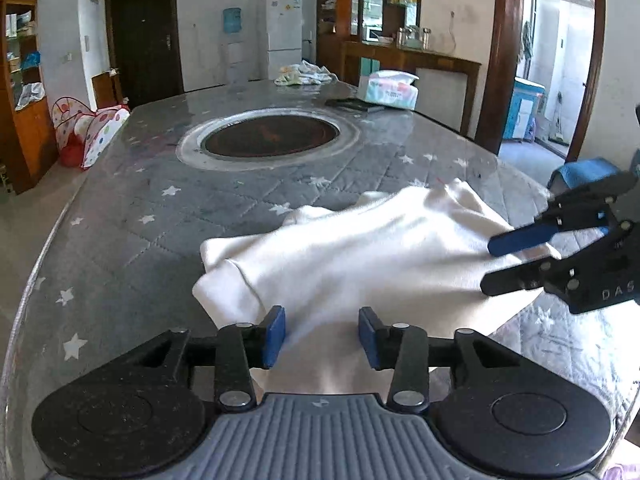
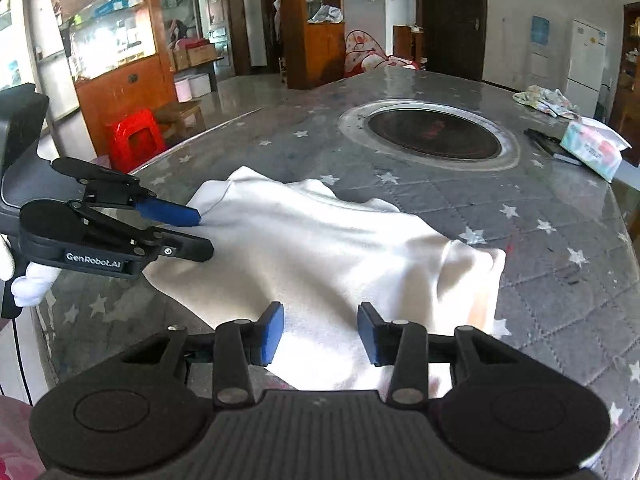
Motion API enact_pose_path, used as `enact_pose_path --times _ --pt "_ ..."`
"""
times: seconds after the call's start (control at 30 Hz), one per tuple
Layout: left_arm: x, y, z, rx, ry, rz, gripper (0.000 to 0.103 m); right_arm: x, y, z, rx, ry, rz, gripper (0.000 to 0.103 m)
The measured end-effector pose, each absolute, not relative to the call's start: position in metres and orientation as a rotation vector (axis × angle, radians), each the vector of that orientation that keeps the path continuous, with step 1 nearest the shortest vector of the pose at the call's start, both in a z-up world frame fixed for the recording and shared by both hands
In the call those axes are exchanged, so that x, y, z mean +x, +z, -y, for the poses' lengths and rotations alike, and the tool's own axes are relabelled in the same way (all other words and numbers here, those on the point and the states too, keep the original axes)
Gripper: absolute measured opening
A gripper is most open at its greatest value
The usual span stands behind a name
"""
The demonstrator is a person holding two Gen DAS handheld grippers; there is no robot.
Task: Fold clothes
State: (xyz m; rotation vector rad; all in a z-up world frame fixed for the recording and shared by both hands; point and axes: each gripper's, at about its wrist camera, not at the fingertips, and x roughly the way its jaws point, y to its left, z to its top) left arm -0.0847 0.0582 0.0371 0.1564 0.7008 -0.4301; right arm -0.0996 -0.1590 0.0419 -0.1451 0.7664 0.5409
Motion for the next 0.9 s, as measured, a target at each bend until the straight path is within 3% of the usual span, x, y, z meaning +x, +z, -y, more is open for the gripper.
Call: enact_pose_path --times 0.17,0.47,0.6,0.77,0.9 --pt "-0.085 0.04 -0.062 0.116 -0.406 -0.721 0.051 -0.101 0.041 0.161 -0.136 0.53 -0.76 0.043" --pt "-0.097 0.046 -0.073 0.087 -0.336 -0.703 0.075 -0.115 0.053 0.147 -0.169 0.559 -0.724 0.048" --pt "-0.104 0.052 -0.078 0.081 -0.296 -0.677 0.096 -0.121 0.058 0.133 -0.199 0.592 -0.705 0.049" --pt "-0.108 0.058 -0.089 0.059 -0.266 -0.65 0.103 -0.128 0.06 0.112 -0.244 0.638 -0.69 0.049" --pt "-0.109 0.061 -0.098 0.042 -0.235 -0.634 0.103 -0.132 0.059 0.094 -0.3 0.667 -0.681 0.056"
